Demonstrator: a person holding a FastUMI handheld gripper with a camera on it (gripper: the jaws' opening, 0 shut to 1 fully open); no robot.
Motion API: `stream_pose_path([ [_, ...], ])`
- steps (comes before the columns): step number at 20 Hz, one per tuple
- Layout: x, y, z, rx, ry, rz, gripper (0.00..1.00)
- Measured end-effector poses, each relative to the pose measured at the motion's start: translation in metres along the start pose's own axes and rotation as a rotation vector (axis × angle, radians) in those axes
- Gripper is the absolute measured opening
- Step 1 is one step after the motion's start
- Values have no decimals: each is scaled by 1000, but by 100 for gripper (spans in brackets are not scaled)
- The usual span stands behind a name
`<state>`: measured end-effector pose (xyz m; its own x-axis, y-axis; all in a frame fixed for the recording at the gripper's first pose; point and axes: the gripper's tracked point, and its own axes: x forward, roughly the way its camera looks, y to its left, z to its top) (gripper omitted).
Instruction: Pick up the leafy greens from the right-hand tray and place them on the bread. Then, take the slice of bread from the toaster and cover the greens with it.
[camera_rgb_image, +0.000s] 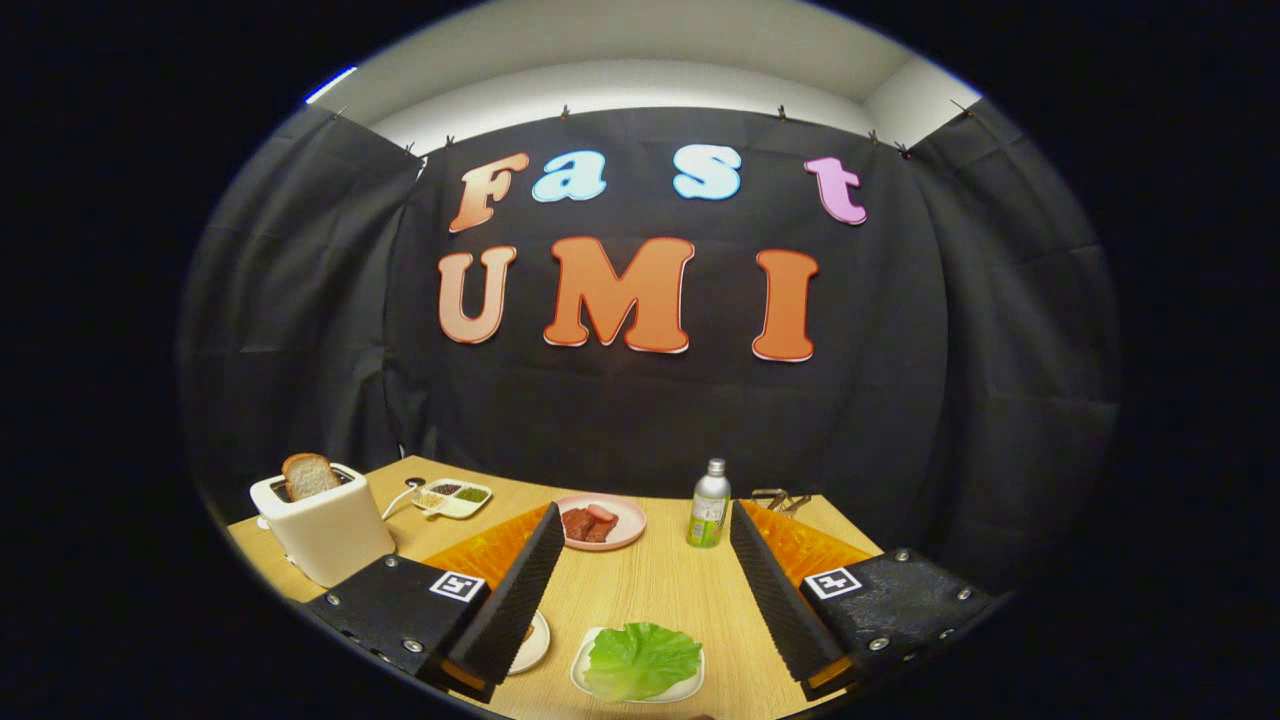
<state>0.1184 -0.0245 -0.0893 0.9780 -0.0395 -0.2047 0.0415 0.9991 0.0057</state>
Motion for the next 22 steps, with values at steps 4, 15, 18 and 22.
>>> stream_pose_path([
  [4,21,-6,-45,19,155,-22,100],
  [15,38,5,-181,108,678,17,99],
  [18,35,7,-199,95,764,16,99],
  [22,33,1,-225,67,864,12,95],
])
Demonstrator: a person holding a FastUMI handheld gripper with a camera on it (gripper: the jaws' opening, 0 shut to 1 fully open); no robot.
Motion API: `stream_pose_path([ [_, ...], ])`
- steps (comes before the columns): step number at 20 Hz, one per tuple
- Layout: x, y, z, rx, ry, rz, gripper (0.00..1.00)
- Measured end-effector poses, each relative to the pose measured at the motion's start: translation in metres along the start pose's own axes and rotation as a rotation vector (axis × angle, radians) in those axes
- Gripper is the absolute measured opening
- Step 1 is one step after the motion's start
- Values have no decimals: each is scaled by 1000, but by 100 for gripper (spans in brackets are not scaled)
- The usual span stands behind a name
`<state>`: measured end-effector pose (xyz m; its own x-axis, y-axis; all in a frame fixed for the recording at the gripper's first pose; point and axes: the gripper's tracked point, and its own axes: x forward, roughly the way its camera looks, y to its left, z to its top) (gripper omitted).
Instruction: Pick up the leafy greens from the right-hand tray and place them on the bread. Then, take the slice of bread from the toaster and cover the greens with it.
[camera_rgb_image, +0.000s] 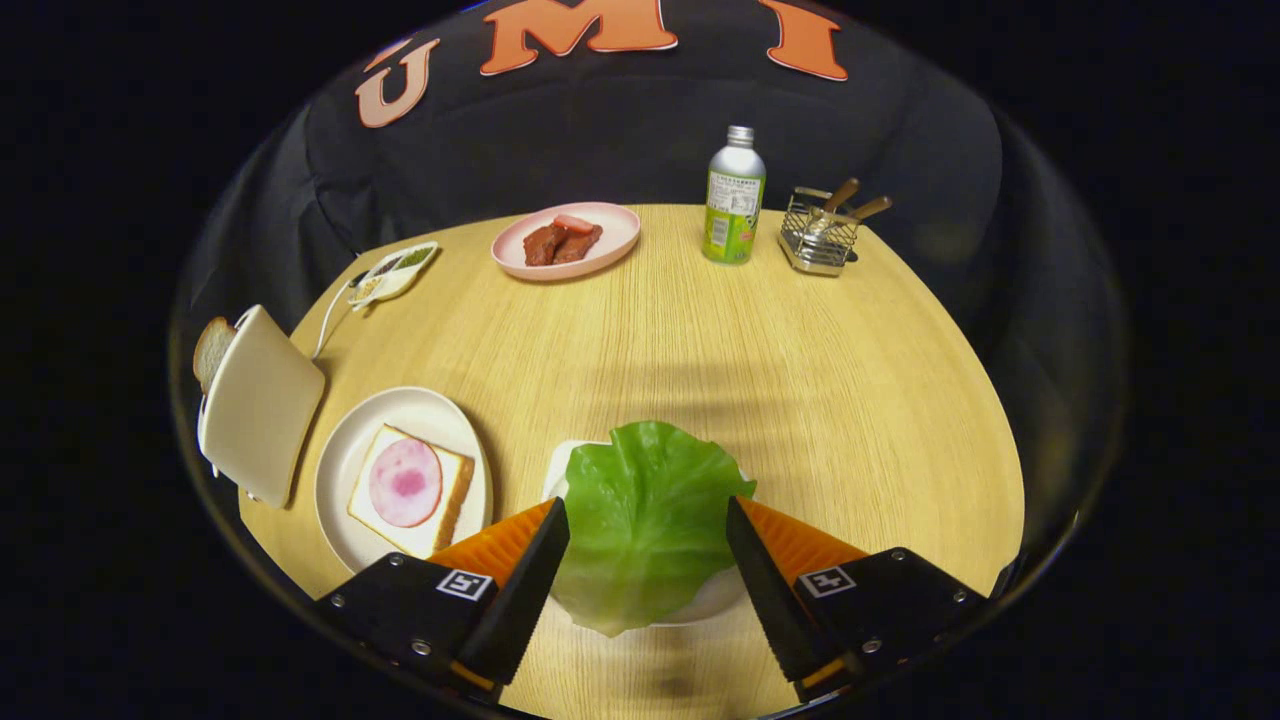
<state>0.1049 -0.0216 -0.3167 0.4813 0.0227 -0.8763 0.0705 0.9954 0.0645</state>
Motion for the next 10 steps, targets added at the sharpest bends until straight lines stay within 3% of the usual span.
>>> stream_pose_path([
  [7,25,0,-21,13,124,-50,95],
  [10,33,0,-21,39,135,-52,87],
])
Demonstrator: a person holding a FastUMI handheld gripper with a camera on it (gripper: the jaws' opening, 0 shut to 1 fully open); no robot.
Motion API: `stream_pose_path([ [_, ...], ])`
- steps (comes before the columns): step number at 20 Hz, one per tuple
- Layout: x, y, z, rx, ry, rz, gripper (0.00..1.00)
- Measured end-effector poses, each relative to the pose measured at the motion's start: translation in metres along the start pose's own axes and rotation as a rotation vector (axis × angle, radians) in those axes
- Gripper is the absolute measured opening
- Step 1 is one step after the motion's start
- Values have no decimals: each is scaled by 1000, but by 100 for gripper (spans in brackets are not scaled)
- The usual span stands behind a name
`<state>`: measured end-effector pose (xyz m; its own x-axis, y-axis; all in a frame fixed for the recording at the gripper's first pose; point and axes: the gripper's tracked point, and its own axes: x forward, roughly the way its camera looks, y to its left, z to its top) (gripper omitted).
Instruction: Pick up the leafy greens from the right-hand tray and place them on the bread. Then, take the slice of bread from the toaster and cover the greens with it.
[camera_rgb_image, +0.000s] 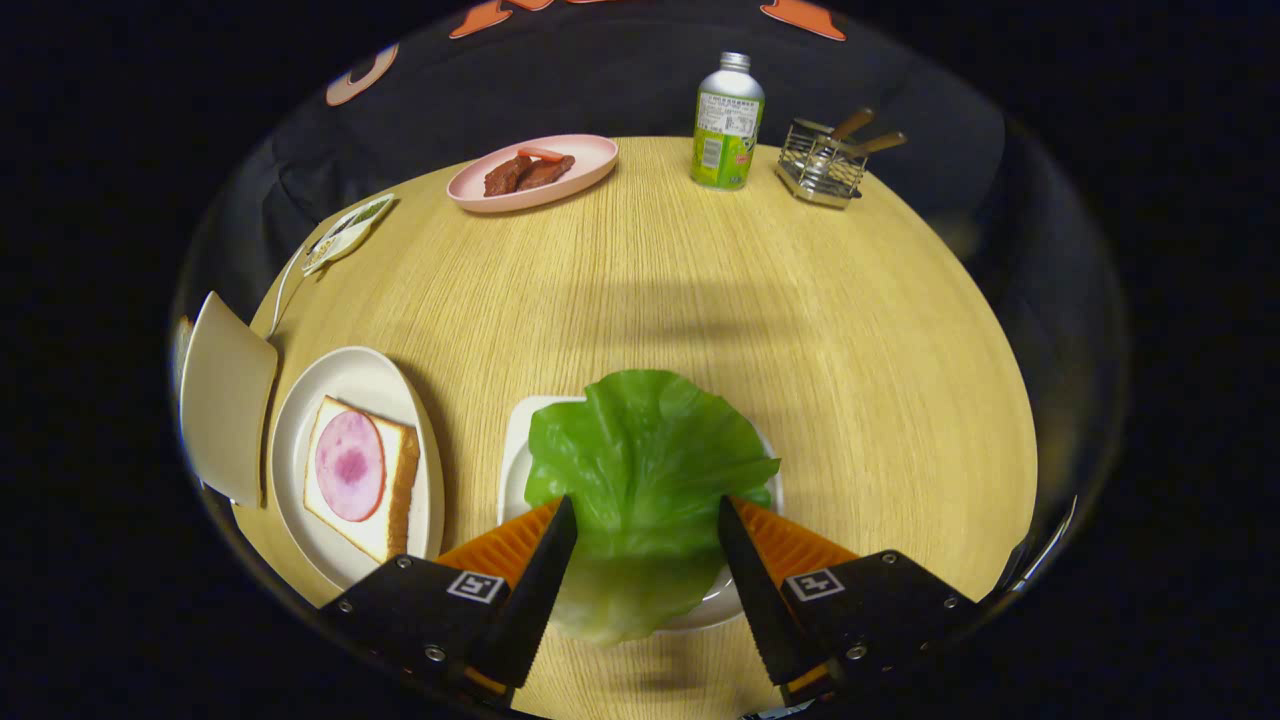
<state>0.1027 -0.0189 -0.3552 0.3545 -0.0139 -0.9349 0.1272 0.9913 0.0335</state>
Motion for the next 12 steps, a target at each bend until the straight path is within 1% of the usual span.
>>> stream_pose_path([
  [2,2,1,1,9,-7,-5,78],
  [4,0,3,5,3,-31,-3,65],
  [5,0,3,6,-4,-40,1,49],
  [6,-1,3,8,-5,-53,3,43],
  [7,1,5,9,-1,-58,6,30],
  [9,1,5,11,20,-68,29,15],
  [11,-3,14,12,59,-65,85,9],
  [12,-6,17,15,67,-74,102,9],
])
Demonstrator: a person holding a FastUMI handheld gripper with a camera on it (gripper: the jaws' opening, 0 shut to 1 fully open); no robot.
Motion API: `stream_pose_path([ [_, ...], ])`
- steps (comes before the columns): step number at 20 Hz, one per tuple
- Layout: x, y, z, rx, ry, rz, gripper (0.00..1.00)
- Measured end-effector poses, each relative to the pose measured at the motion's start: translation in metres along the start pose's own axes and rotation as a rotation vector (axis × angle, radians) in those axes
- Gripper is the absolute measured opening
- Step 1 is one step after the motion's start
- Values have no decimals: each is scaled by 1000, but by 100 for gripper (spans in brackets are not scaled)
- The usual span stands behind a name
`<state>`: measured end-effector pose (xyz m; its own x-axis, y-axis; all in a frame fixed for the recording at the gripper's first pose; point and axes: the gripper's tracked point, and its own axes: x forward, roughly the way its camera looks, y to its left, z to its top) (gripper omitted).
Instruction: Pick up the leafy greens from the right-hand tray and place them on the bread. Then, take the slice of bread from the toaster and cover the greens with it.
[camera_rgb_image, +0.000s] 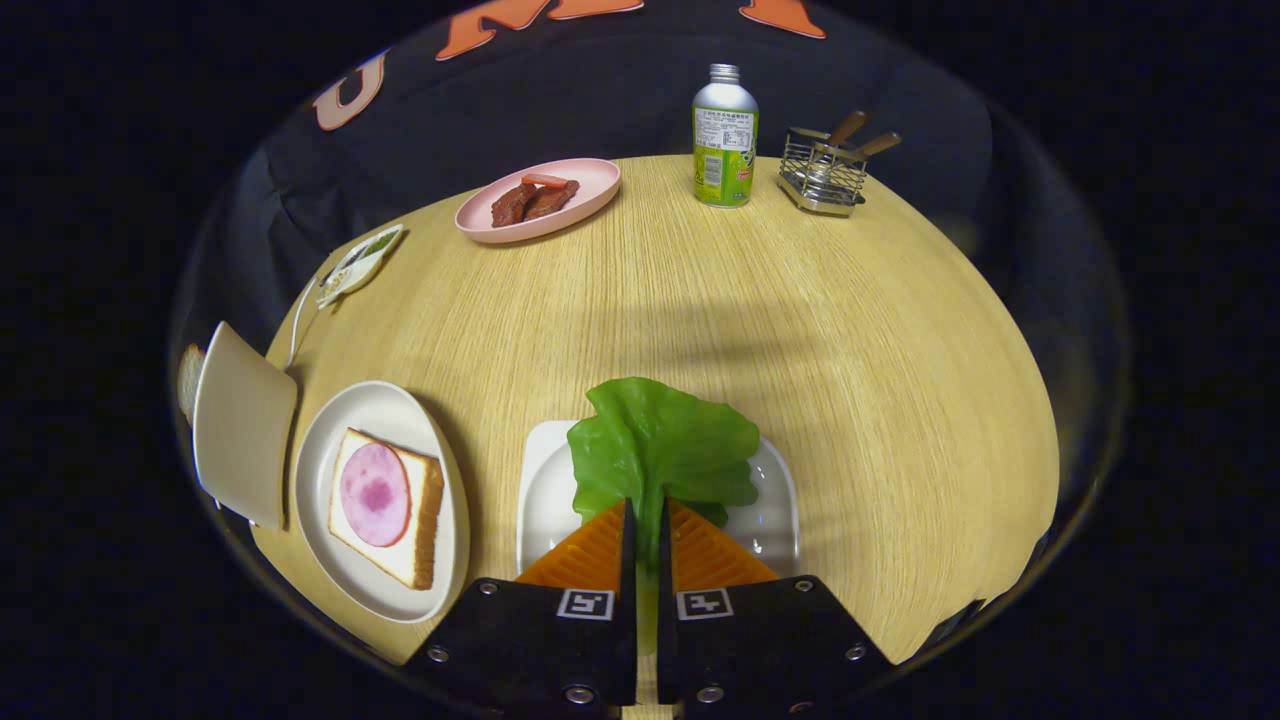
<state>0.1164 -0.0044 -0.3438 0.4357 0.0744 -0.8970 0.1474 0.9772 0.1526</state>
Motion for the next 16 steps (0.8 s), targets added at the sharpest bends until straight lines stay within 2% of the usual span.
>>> stream_pose_path([
  [16,-51,73,20,-27,-105,229,8],
])
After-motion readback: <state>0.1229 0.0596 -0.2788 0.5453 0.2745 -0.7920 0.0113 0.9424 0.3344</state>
